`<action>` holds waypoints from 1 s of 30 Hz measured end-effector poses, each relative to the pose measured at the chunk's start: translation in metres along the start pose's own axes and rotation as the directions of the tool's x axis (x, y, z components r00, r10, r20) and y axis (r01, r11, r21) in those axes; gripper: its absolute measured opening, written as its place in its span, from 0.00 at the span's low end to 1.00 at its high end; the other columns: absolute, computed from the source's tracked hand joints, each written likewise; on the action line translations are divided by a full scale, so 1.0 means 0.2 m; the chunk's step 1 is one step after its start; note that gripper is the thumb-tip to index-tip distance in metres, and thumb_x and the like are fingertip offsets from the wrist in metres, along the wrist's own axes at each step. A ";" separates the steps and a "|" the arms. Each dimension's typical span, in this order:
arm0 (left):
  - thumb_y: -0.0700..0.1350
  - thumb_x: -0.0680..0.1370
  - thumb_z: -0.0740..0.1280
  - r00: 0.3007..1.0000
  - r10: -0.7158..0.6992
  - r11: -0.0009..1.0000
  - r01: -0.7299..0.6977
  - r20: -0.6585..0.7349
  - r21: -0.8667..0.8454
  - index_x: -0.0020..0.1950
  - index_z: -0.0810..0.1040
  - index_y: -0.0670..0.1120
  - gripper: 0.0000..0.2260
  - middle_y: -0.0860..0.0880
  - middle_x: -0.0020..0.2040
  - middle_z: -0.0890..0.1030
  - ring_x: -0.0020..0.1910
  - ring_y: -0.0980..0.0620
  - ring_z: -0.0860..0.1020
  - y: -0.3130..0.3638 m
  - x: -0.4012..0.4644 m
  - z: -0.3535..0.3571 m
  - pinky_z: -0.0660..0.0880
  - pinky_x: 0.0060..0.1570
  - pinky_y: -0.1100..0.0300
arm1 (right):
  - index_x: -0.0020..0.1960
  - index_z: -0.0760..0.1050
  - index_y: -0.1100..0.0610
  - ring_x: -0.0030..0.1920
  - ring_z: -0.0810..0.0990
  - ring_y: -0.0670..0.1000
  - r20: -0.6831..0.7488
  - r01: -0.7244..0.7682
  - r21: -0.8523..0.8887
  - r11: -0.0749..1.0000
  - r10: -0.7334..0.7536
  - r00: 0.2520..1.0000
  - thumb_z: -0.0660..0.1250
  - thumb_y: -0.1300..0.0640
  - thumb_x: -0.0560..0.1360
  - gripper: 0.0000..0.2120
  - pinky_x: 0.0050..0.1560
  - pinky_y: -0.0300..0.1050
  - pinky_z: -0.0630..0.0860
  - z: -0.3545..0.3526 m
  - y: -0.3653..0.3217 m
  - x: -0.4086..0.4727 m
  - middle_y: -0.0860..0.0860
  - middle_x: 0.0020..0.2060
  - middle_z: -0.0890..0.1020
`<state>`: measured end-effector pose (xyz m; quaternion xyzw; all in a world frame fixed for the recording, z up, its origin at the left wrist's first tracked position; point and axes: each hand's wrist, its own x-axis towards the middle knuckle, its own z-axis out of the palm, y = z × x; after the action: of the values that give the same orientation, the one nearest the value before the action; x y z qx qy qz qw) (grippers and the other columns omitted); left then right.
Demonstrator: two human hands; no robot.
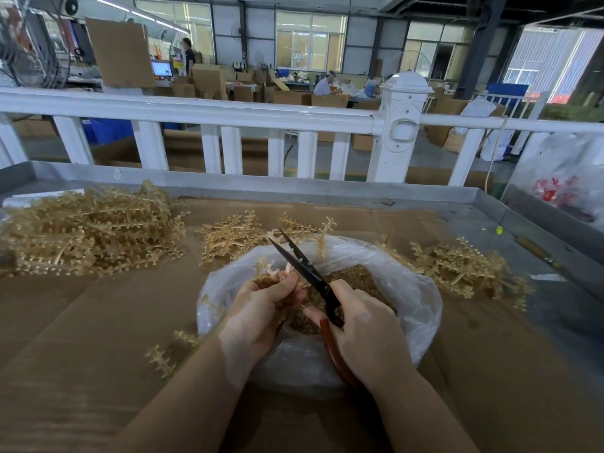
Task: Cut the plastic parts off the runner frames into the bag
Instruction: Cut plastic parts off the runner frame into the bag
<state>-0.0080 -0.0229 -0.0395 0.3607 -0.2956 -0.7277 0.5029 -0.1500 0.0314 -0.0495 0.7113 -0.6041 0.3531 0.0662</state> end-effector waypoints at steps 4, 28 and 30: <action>0.37 0.67 0.70 1.000 -0.010 1.000 0.010 -0.016 0.001 0.42 0.77 0.38 0.06 0.46 0.31 0.80 0.30 0.53 0.81 0.00 0.00 0.00 0.80 0.35 0.63 | 0.45 0.73 0.52 0.30 0.73 0.44 -0.011 0.006 -0.005 1.000 -0.006 1.000 0.66 0.43 0.74 0.13 0.33 0.35 0.68 -0.01 0.00 0.00 0.45 0.31 0.75; 0.36 0.73 0.67 0.995 0.010 0.998 -0.016 -0.098 -0.057 0.53 0.79 0.38 0.09 0.41 0.46 0.84 0.40 0.48 0.83 -0.01 0.03 0.00 0.80 0.36 0.58 | 0.45 0.74 0.50 0.31 0.72 0.41 -0.019 0.004 -0.014 1.000 -0.004 1.000 0.63 0.38 0.72 0.15 0.32 0.24 0.57 -0.01 0.00 -0.02 0.44 0.31 0.76; 0.34 0.74 0.66 0.994 0.031 0.998 -0.036 -0.105 -0.042 0.49 0.80 0.38 0.06 0.41 0.42 0.85 0.38 0.48 0.84 -0.01 0.02 0.00 0.79 0.32 0.59 | 0.45 0.74 0.49 0.31 0.72 0.41 -0.014 -0.002 -0.004 1.000 0.002 1.000 0.62 0.38 0.72 0.14 0.32 0.25 0.59 -0.01 0.00 -0.02 0.43 0.31 0.76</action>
<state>-0.0109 -0.0264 -0.0426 0.3823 -0.2589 -0.7056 0.5375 -0.1510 0.0352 -0.0504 0.7082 -0.6051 0.3567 0.0716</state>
